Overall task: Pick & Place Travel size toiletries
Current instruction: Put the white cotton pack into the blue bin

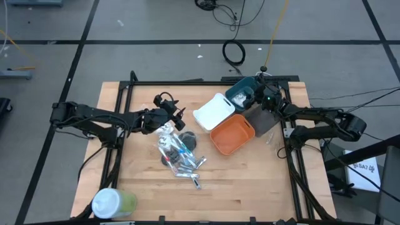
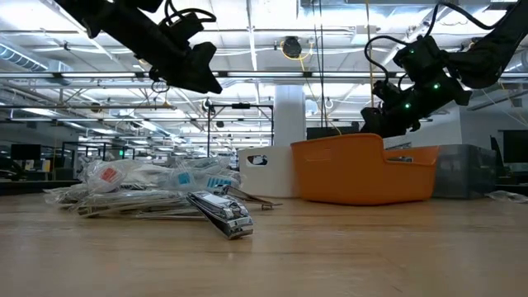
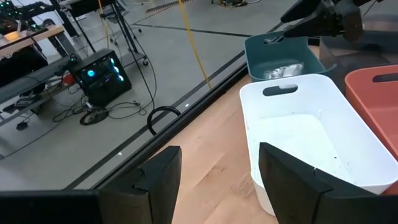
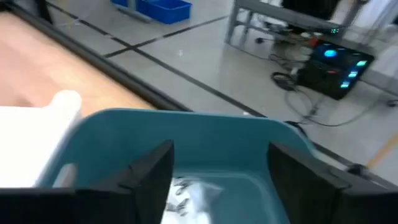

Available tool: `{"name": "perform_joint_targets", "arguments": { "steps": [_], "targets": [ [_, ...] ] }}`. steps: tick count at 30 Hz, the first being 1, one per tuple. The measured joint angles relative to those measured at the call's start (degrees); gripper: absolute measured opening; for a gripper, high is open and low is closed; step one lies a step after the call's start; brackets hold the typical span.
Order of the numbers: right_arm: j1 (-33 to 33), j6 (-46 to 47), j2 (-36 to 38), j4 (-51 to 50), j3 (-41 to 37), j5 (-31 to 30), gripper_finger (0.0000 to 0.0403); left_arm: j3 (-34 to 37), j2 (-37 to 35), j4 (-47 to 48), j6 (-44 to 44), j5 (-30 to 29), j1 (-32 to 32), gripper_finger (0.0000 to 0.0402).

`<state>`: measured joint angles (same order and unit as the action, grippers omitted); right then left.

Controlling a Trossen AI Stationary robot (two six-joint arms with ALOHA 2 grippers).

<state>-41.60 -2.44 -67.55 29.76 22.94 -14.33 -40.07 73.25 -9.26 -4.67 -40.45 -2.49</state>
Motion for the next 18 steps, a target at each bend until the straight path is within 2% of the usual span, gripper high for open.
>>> {"name": "perform_joint_targets", "arguments": {
  "steps": [5, 9, 12, 18],
  "targets": [
    [0.0, 0.9, 0.7, 0.1, 0.0, 0.8, 0.0286, 0.0, 0.0, 0.9, -0.5, 0.9, 0.8, 0.0209],
    [0.0, 4.4, 2.8, 0.2, 0.0, 9.9, 0.0295, -0.4, 0.0, 4.9, -1.6, 8.7, 2.2, 0.0209],
    [0.1, 5.8, 5.2, 0.5, 0.0, 17.3, 0.0292, -3.0, 0.0, 14.5, -5.8, 12.4, 3.6, 0.0209],
    [0.6, 7.1, 10.8, 0.4, 0.0, 26.2, 0.0285, -7.3, 0.0, 37.3, -22.0, 12.0, 5.4, 0.0209]
  ]
}}
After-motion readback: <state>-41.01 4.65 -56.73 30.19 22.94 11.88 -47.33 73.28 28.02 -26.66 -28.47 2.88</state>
